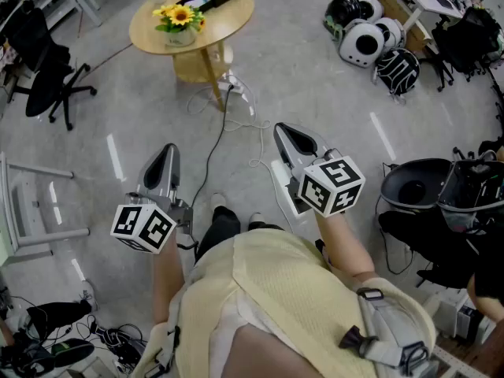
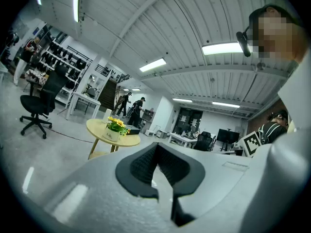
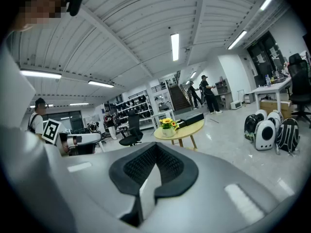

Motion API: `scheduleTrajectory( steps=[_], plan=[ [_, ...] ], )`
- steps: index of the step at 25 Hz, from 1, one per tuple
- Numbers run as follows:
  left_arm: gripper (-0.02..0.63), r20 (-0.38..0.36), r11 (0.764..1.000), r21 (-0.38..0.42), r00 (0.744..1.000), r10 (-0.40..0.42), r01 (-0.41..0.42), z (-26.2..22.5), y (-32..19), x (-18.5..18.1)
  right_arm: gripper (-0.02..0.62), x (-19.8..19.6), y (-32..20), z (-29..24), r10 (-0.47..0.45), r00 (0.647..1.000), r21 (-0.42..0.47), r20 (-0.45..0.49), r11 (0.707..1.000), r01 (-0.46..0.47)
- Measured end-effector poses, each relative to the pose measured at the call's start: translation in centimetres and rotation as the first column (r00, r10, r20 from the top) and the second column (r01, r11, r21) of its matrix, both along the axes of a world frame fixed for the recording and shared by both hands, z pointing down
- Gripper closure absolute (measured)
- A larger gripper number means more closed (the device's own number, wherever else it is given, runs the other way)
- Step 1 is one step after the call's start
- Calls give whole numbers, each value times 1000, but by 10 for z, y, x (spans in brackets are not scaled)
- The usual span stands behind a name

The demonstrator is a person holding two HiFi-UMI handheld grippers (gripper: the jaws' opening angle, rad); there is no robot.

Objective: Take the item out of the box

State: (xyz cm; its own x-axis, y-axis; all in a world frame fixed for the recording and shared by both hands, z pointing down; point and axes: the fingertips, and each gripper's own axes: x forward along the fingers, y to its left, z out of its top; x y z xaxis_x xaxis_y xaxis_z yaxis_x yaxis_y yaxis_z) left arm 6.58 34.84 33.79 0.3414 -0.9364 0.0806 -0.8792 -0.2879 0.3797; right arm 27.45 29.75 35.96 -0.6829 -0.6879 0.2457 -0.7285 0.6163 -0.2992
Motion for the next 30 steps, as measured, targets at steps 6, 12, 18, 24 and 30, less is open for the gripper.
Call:
scheduleTrajectory(
  steps=[6, 12, 18, 24, 30],
  plan=[
    [614, 43, 996, -76, 998, 47, -43, 14, -5, 5, 592, -2, -3, 9, -14, 999, -54, 34, 998, 15],
    [614, 30, 995, -81, 997, 66, -63, 25, -38, -11, 592, -20, -24, 14, -20, 999, -67, 30, 998, 22],
    [611, 11, 998, -65, 1000, 17, -16, 24, -89, -53, 592, -43, -67, 9, -14, 1000, -51, 19, 999, 15],
    [611, 21, 999, -44, 999, 31, -30, 22, -131, -87, 592, -79, -112, 6, -33, 999, -28, 16, 999, 33],
    [561, 54, 996, -79, 998, 32, -28, 33, -159, -124, 580, -122, -144, 11, -70, 997, -39, -21, 997, 70]
  ],
)
